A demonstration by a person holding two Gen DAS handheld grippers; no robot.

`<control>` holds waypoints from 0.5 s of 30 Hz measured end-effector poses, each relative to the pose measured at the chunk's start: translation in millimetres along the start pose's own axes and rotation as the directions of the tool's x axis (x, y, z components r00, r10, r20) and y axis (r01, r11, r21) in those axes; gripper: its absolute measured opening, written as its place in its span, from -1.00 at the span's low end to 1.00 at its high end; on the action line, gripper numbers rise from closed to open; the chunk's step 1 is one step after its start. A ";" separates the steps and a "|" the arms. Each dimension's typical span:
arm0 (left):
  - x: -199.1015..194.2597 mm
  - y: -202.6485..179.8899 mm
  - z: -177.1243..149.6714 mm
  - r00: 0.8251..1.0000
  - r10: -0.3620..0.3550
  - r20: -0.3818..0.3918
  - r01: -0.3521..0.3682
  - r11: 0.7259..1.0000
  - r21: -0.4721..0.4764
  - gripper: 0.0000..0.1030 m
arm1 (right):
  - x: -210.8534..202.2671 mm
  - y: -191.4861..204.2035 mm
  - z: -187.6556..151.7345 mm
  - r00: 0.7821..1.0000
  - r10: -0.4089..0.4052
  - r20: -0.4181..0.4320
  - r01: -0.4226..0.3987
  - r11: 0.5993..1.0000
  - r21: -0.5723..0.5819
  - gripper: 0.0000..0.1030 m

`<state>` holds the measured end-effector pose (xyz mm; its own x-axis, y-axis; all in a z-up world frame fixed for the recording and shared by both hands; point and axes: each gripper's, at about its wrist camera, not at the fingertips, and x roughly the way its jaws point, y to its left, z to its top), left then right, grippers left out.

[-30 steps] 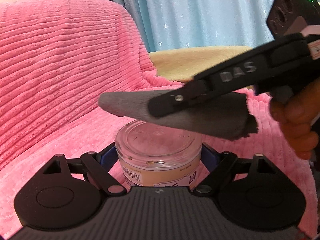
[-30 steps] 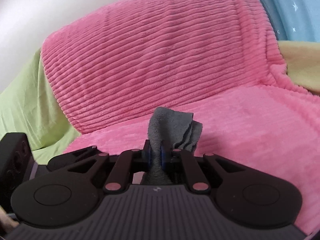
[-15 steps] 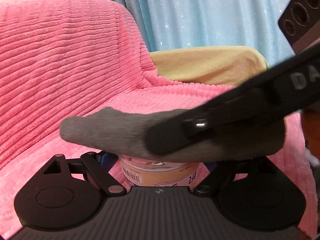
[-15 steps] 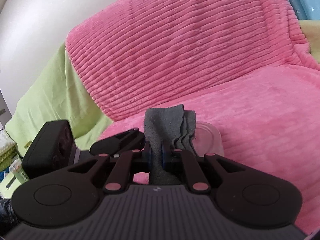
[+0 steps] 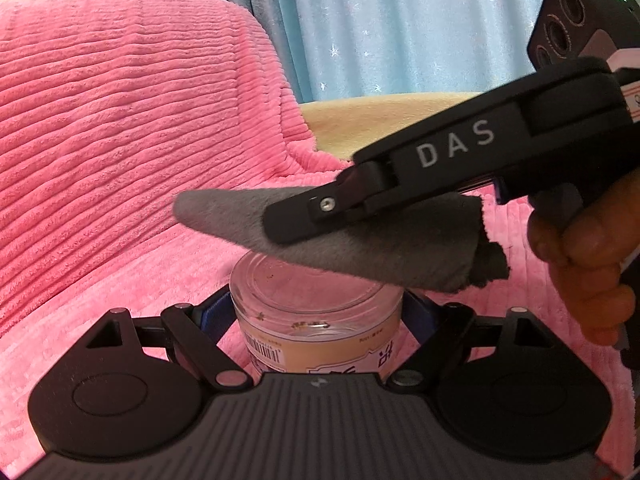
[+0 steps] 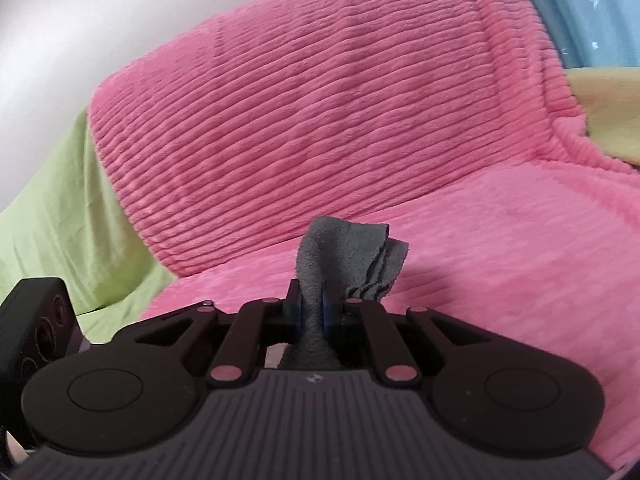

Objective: Clean container
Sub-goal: 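Keep rubbing the cloth over the jar's rim with the right gripper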

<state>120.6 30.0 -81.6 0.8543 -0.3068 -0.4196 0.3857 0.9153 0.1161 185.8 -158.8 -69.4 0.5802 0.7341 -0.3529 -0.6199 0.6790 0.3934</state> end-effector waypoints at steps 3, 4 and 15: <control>-1.1 -0.3 -0.5 1.000 -0.002 0.001 0.002 1.000 0.003 0.66 | -7.2 0.3 -0.3 1.000 -0.019 -0.013 0.019 1.000 0.000 -0.88; -1.6 -0.3 -0.7 1.000 -0.002 0.001 0.002 1.000 0.003 0.66 | -11.2 1.6 -0.6 0.999 -0.026 -0.022 0.026 1.000 -0.003 -0.88; -3.2 2.7 1.6 1.000 -0.005 -0.018 0.004 1.000 -0.002 0.66 | -24.0 17.5 -5.5 0.994 0.042 -0.098 -0.042 0.999 0.009 -0.84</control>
<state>119.5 33.0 -78.5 0.8462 -0.3063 -0.4360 0.3888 0.9145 0.1122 158.1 -164.5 -58.8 0.4987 0.7597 -0.4174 -0.6387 0.6476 0.4155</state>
